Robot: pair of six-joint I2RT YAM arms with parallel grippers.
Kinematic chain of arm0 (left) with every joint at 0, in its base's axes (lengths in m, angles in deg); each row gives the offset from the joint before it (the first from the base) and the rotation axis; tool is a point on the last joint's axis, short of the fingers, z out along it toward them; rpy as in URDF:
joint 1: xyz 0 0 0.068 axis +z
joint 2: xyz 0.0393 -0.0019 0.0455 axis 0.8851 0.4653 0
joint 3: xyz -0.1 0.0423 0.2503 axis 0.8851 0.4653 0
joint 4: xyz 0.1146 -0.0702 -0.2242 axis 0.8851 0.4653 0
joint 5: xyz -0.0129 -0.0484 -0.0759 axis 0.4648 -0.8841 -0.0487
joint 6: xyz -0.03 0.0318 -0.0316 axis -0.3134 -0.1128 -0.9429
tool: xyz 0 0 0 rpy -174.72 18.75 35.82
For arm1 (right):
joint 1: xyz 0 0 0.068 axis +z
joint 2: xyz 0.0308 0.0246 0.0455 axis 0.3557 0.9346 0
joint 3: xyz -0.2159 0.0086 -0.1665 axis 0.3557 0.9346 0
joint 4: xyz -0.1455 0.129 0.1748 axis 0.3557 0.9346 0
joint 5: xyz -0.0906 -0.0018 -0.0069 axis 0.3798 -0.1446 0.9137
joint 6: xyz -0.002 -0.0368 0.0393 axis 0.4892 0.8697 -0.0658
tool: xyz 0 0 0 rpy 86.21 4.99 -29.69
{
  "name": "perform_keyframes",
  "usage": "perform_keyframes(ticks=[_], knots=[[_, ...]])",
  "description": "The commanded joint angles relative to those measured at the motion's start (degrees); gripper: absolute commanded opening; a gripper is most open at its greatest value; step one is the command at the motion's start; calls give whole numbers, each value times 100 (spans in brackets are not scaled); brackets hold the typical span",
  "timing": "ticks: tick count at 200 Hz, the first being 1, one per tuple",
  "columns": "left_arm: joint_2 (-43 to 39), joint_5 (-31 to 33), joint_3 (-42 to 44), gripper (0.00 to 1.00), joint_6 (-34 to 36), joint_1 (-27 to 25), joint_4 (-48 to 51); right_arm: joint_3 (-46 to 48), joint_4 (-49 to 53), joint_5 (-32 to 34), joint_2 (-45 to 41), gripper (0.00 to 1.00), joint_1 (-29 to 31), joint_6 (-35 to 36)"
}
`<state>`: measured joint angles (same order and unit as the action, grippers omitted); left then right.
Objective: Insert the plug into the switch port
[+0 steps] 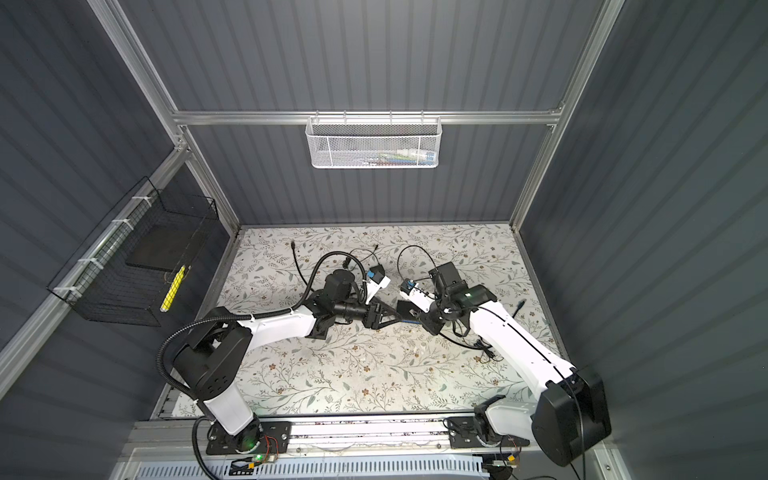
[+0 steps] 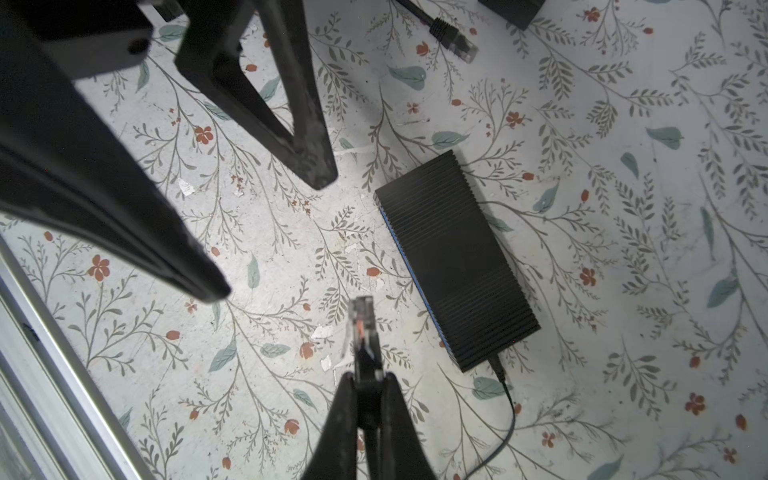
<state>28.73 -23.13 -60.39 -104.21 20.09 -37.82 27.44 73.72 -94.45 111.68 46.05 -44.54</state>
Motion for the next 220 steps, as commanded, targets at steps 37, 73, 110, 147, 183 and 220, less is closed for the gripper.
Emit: perform_keyframes(ticks=[37, 73, 110, 147, 183, 220], knots=[[222, -296, -293, 55, -164, -70, -508, 106, -144, -452, 67, 2, 115, -145], [386, -359, -338, 50, -172, -82, -577, 73, -149, -692, 69, 2, 155, -153], [553, -418, -415, 47, -275, -81, -757, 73, -154, -753, 54, 2, 170, -145], [616, -480, -443, 39, -398, -89, -902, 74, -175, -778, 96, 3, 193, -146], [626, -547, -409, 30, -498, -82, -1025, 60, -184, -792, 171, 3, 198, -161], [601, -613, -341, 23, -516, -84, -1053, 29, -195, -742, 188, 4, 199, -145]])
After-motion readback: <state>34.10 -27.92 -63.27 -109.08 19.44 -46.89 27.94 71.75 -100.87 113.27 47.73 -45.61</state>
